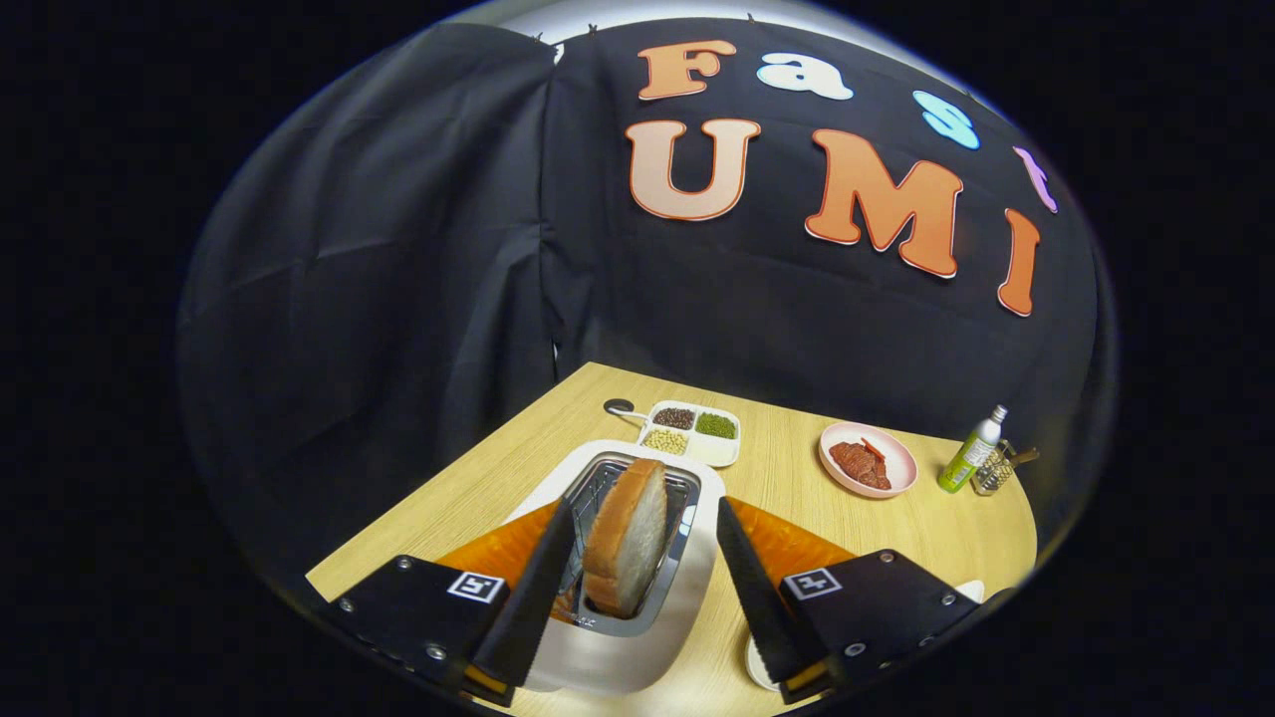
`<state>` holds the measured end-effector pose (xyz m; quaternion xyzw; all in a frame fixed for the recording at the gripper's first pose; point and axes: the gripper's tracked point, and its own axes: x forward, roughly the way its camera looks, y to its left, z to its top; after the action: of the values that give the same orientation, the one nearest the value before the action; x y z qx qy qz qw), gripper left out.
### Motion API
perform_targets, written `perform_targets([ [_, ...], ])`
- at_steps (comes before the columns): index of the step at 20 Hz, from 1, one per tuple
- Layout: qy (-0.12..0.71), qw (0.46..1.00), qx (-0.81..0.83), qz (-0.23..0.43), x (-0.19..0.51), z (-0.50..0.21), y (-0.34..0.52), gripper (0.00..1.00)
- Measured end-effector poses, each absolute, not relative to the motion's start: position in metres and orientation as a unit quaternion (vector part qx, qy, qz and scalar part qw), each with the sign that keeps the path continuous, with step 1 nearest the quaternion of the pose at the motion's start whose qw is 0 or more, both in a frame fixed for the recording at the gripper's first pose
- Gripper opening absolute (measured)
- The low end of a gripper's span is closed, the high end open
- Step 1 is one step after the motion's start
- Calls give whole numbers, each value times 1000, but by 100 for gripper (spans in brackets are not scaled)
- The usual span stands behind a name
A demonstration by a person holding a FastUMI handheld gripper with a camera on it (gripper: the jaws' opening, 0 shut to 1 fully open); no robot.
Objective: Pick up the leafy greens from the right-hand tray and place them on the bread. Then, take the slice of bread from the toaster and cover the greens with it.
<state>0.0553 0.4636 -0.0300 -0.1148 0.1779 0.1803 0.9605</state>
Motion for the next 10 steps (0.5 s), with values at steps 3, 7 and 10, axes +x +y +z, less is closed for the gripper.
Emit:
perform_targets([
  [3, 193, 956, -117, 186, 56, -43, 468, 66],
  [7, 217, 951, -108, 191, 54, -57, 473, 35],
  [10, 212, 951, -124, 189, 57, -56, 469, 15],
])
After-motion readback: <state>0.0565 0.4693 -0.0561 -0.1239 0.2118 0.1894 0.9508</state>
